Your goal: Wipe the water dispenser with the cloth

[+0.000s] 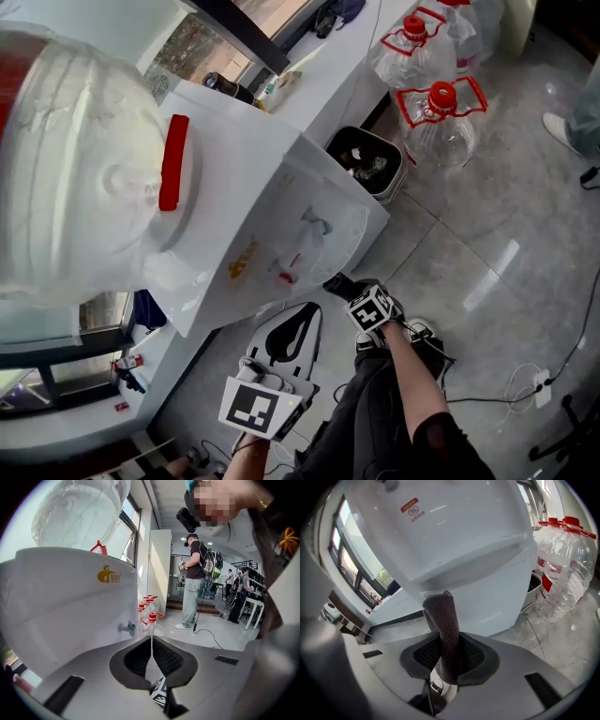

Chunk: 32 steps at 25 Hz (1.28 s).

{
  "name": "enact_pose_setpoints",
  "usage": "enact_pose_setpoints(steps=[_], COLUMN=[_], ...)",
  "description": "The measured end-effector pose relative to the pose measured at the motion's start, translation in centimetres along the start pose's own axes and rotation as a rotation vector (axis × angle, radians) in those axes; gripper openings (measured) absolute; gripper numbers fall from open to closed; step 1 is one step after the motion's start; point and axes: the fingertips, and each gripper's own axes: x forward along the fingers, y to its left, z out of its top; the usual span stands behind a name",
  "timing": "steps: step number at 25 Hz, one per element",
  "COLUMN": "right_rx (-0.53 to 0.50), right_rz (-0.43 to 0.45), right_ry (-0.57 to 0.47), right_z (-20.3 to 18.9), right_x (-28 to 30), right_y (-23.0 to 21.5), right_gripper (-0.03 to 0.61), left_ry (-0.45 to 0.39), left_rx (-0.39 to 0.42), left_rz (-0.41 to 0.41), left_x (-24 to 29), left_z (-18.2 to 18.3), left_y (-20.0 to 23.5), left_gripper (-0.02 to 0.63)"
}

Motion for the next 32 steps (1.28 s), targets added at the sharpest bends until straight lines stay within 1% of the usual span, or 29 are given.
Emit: enact_pose_setpoints(steps=[3, 6, 11, 16, 19, 21, 23, 27, 29, 32], right_rx=[0.016, 0.045, 0.078, 0.101, 0.149, 0.173, 0.171, 0.163, 0.140, 0.106], right_rz=[-0.025, -0.059, -0.158, -0.238, -0.283, -0.312, -0.322, -0.305, -0.304, -0.291], right_ry=[-0.002, -0.020, -0.064, -0.103, -0.159, -0.175, -0.187, -0.179, -0.166, -0.174], right_z=[0.6, 1.7, 4.6, 7.0, 8.3, 8.8, 9.2, 9.2, 9.1, 9.6], right_x=[0.9, 0.7, -1.6, -4.7, -6.5, -7.8, -8.8, -10.8, -11.8, -13.7], right_y=[-0.5, -2.5, -8.4, -14.1, -17.1, -18.6, -19.3, -18.9, -18.6, -17.4], right_gripper=[0.107, 0.107, 0.107, 0.107, 0.107, 0.107, 0.107, 0.107, 0.107, 0.107], left_ry=[-0.004, 0.005, 0.011, 0.006, 0.010, 0.012, 0.011, 0.017, 0.014, 0.008], left_rx=[-0.006, -0.004, -0.017, -0.025, -0.022, -0.024, -0.028, -0.016, -0.020, -0.034], left_rz=[0.015, 0.018, 0.011, -0.007, -0.019, -0.025, -0.027, -0.039, -0.044, -0.051], left_x=[-0.6, -1.4, -1.9, -1.7, -1.3, -1.0, -0.8, -0.3, -0.2, -0.3], left_z=[-0.6, -1.3, -1.7, -1.3, -1.0, -0.8, -0.3, 0.7, 1.4, 2.6], left_y=[0.7, 1.1, 1.2, 0.8, 0.6, 0.4, 0.3, -0.5, -1.1, -2.0], left_gripper=[0.020, 0.020, 0.020, 0.020, 0.020, 0.020, 0.020, 0.020, 0.020, 0.020])
